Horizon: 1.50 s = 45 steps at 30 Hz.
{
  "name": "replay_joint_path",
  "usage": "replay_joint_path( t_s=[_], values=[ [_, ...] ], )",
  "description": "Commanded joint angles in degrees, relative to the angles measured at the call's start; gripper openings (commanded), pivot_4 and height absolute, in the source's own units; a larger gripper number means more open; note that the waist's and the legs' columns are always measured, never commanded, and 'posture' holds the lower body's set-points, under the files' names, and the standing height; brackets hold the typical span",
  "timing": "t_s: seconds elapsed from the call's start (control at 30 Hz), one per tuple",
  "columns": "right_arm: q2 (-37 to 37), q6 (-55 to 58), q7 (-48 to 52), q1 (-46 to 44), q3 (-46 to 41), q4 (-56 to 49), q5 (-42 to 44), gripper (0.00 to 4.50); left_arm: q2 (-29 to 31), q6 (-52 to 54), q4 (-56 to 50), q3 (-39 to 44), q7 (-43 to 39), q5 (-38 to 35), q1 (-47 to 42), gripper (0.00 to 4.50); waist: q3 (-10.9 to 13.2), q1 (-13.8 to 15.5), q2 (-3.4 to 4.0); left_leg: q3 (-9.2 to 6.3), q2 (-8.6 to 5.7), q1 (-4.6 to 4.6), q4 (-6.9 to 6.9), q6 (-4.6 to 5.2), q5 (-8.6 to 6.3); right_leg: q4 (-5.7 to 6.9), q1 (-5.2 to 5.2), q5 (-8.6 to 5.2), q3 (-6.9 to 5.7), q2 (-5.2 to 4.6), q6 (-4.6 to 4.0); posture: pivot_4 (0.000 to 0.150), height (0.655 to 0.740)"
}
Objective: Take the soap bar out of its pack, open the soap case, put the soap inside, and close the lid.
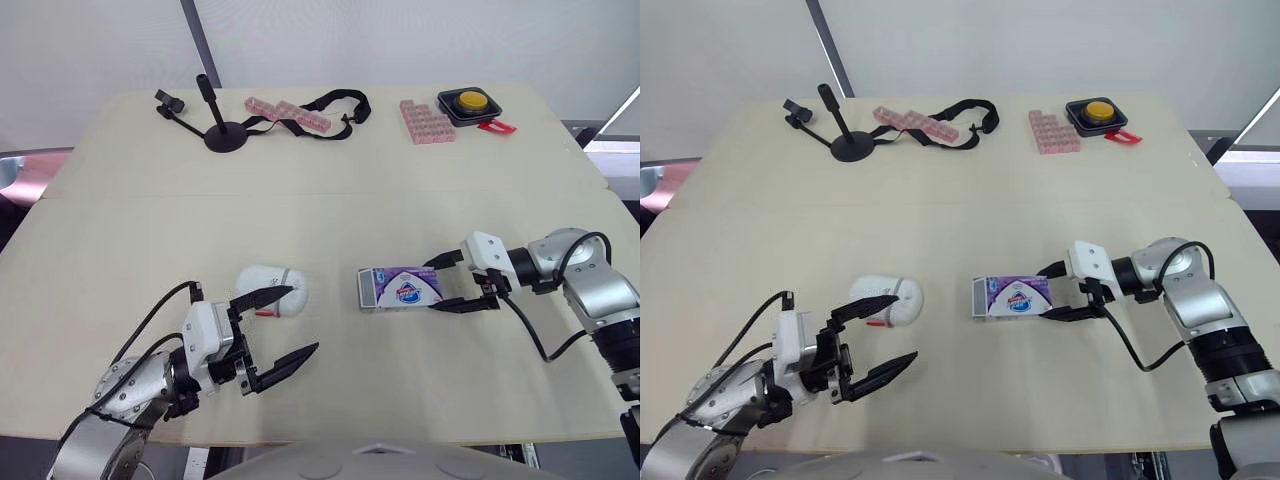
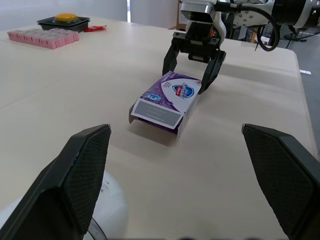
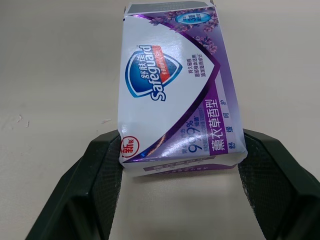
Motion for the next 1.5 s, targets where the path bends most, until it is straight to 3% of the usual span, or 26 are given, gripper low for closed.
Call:
replay_joint_path(
  t_s=[0.03, 0.53, 0.9, 1.17, 1.5],
  values=[
    [-0.48, -1.26, 0.06, 0.47, -0.69, -1.09, -0.04, 3.39, 1.27, 0.17, -2.08, 1.9, -0.79, -1.82, -0.14, 4.5, 0.0, 0.01, 0.0, 0.0, 0.0, 0.0, 0.0, -0.02, 0.01, 0.0, 0.0, 0.0, 0.0, 0.0, 0.0, 0.15, 0.7343],
    [-5.31, 10.68, 0.56, -1.33, -3.02, -12.42, 4.46, 3.39, 2.08, -0.16, -1.36, 1.56, -3.07, -1.78, 0.63, 4.5, 0.0, 0.49, -0.01, 0.03, 0.01, 0.01, 0.0, -0.56, 0.19, 0.0, 0.07, 0.02, 0.03, 0.03, 0.05, 0.15, 0.7343],
    [-9.56, 13.0, 0.97, -6.37, -0.07, -14.95, -0.63, 3.39, 2.11, 0.14, -1.54, 1.41, -3.07, -1.27, 1.47, 4.5, 0.0, 0.74, -0.01, 0.11, 0.07, -0.01, -0.01, -0.87, 0.28, 0.0, 0.15, 0.03, 0.05, 0.06, 0.06, 0.15, 0.7343],
    [-13.39, 21.4, 1.96, -12.55, 3.07, -20.39, -3.13, 3.39, 1.76, -1.39, 0.14, 1.41, -4.2, -0.66, 2.41, 4.5, 0.0, 0.94, -0.01, 0.22, 0.19, -0.03, -0.01, -0.98, 0.26, 0.0, 0.16, 0.04, 0.07, 0.15, 0.07, 0.15, 0.7343],
    [-15.95, 21.63, 3.8, -17.42, 6.41, -21.67, -7.93, 3.39, 0.83, -4.25, 3.08, 1.09, -5.48, 0.57, 3.1, 4.5, 0.0, 1.2, -0.01, 1.38, 0.72, 0.03, -0.01, -1.22, 0.25, 0.04, 0.1, 0.04, 0.3, 0.22, 0.07, 0.15, 0.7343]
  ],
)
